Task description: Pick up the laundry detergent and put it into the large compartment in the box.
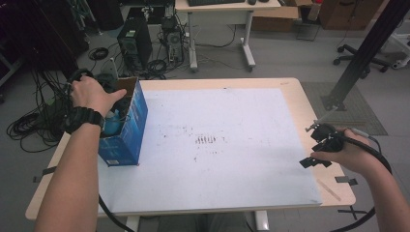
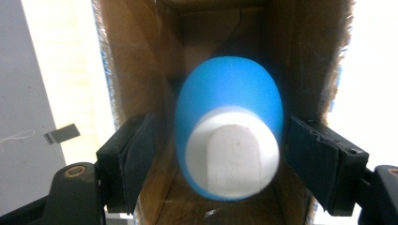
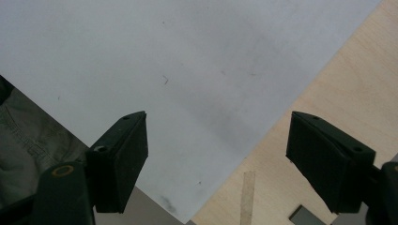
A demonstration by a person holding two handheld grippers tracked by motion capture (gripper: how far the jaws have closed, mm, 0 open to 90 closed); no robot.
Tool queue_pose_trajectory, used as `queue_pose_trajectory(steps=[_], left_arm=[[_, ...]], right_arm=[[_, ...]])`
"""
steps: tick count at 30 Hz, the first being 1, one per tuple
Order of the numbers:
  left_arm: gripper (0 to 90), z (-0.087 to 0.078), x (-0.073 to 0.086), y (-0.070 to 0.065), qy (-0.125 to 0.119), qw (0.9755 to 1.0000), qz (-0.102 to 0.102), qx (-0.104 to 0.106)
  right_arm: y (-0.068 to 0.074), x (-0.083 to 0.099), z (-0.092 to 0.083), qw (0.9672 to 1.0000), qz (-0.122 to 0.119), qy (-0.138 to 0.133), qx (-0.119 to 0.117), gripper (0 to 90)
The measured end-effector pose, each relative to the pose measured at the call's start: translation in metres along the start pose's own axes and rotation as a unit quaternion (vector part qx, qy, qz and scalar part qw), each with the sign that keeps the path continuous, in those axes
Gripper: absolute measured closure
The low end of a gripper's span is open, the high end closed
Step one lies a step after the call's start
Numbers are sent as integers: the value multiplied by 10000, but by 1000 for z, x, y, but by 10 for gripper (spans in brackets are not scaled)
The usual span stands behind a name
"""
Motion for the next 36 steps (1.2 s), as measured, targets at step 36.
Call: queue_pose_trajectory(steps=[36], left_arm=[[154,-52,1,-67,-609,9939,894,223]], right_arm=[[6,-10,-1,9999,-109,-15,3,209]])
Point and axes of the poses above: each handheld gripper's, and its own axes: z roughly forward along the jaws, x roughly out of its underside, y roughly to its left, the point moved 4 cm from there along z, roughly forward along the jaws, and after that the axes turned 1 degree about -y, right-handed, at the moved point
